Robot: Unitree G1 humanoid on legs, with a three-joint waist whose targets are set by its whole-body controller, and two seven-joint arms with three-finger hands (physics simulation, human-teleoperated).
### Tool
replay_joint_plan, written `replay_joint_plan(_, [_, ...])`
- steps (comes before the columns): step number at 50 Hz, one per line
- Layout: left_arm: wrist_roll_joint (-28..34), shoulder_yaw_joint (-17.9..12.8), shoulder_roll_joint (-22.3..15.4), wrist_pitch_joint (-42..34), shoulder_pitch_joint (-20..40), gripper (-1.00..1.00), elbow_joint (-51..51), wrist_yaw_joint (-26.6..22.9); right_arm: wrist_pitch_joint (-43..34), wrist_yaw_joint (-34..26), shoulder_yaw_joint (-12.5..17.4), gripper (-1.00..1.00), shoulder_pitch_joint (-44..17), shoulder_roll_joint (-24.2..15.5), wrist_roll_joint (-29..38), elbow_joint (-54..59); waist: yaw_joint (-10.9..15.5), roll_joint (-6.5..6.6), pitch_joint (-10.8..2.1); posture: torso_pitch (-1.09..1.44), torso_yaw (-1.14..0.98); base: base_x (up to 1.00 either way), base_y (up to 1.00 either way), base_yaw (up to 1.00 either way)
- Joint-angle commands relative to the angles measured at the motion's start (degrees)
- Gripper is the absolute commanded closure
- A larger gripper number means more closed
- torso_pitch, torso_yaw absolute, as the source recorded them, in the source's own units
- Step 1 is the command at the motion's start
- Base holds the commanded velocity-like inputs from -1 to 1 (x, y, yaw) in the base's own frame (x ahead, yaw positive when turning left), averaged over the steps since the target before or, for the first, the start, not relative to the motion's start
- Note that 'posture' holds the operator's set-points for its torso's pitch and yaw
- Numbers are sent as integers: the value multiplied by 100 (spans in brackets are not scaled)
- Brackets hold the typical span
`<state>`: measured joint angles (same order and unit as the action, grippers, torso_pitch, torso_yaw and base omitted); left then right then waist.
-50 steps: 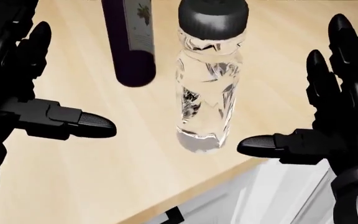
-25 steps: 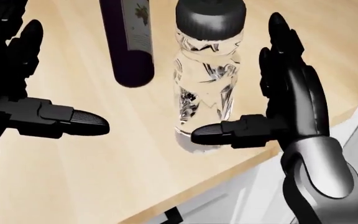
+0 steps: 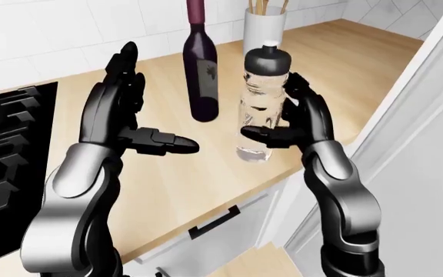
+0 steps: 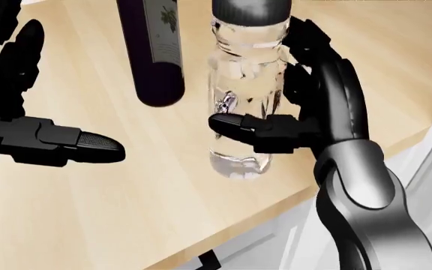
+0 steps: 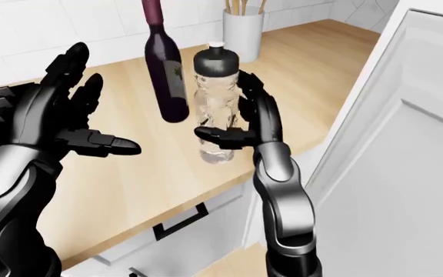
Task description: Move the drinks to the dining counter.
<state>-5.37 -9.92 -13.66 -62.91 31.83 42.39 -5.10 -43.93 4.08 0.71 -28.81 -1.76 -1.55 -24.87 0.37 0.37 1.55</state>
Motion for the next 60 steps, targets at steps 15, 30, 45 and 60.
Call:
replay_joint_plan(15, [-38, -44, -87, -59, 298, -100, 240, 63, -292, 9, 80, 100, -243, -38, -32, -656, 8, 6, -113, 0, 0, 0, 0, 0])
replay_joint_plan(30, [-144, 26, -294, -747, 1843, -100, -722, 415, -587, 265, 288, 100, -449, -209, -542, -869, 64, -72, 11, 0, 0, 0, 0, 0])
replay_joint_plan(45, [171, 385, -103, 257, 2898, -100, -2731, 452, -408, 373, 334, 100, -332, -287, -709, -784, 4, -59, -19, 0, 0, 0, 0, 0])
replay_joint_plan(60, [344, 420, 3, 871, 3195, -100, -3897, 525, -342, 410, 332, 100, -314, -296, -753, -723, 0, -87, -118, 0, 0, 0, 0, 0])
